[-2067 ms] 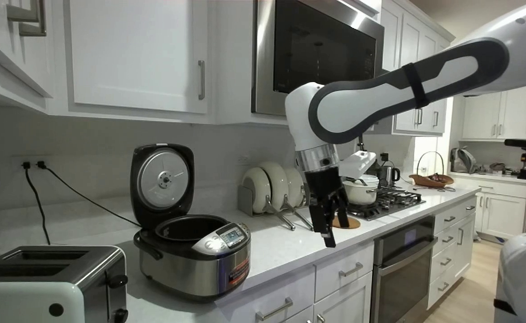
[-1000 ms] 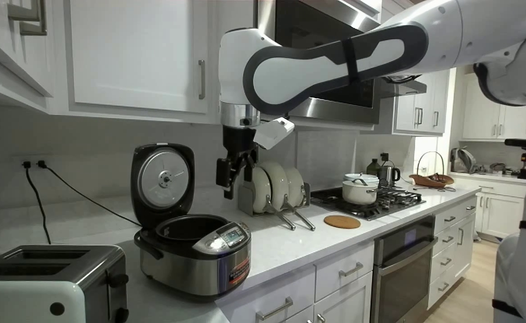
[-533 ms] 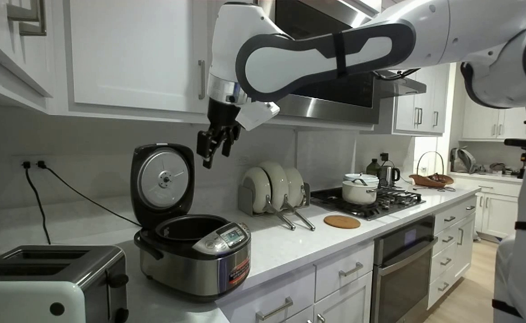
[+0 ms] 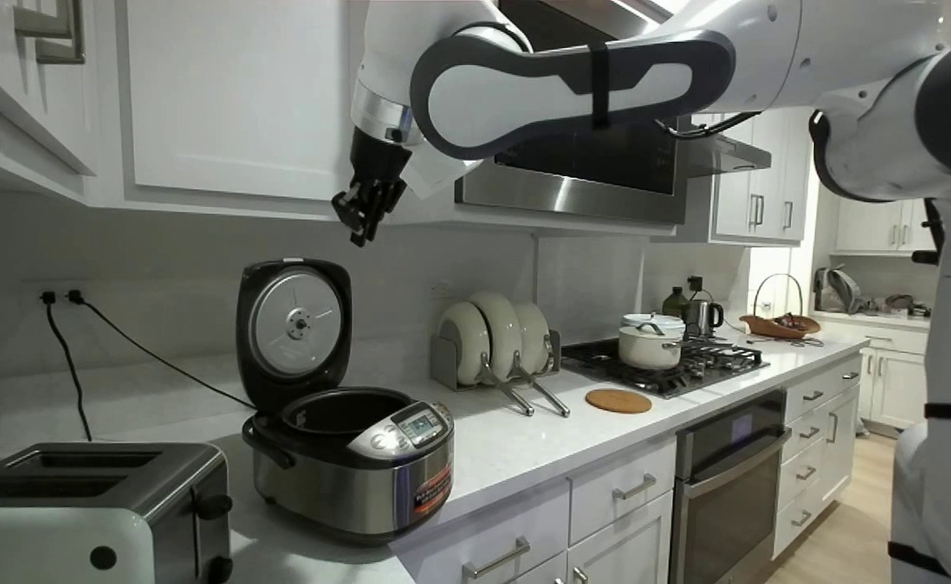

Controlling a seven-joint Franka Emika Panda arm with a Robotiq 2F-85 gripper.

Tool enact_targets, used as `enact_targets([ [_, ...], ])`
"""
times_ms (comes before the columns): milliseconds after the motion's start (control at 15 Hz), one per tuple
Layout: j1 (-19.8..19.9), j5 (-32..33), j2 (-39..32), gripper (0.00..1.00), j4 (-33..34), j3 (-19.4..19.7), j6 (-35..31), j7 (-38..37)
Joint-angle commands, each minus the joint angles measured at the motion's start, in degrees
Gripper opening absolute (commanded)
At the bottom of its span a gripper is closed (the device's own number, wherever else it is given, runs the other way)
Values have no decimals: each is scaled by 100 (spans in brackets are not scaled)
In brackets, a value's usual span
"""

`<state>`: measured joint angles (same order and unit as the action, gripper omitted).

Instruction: Close the lid of the silver object

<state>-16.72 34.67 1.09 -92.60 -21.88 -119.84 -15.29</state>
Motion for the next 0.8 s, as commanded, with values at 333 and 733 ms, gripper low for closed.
enact_targets([
  [333, -293, 598, -1513, 0, 1892, 360, -463, 31],
  [733, -614, 335, -2632, 0, 3376, 860, -874, 408],
])
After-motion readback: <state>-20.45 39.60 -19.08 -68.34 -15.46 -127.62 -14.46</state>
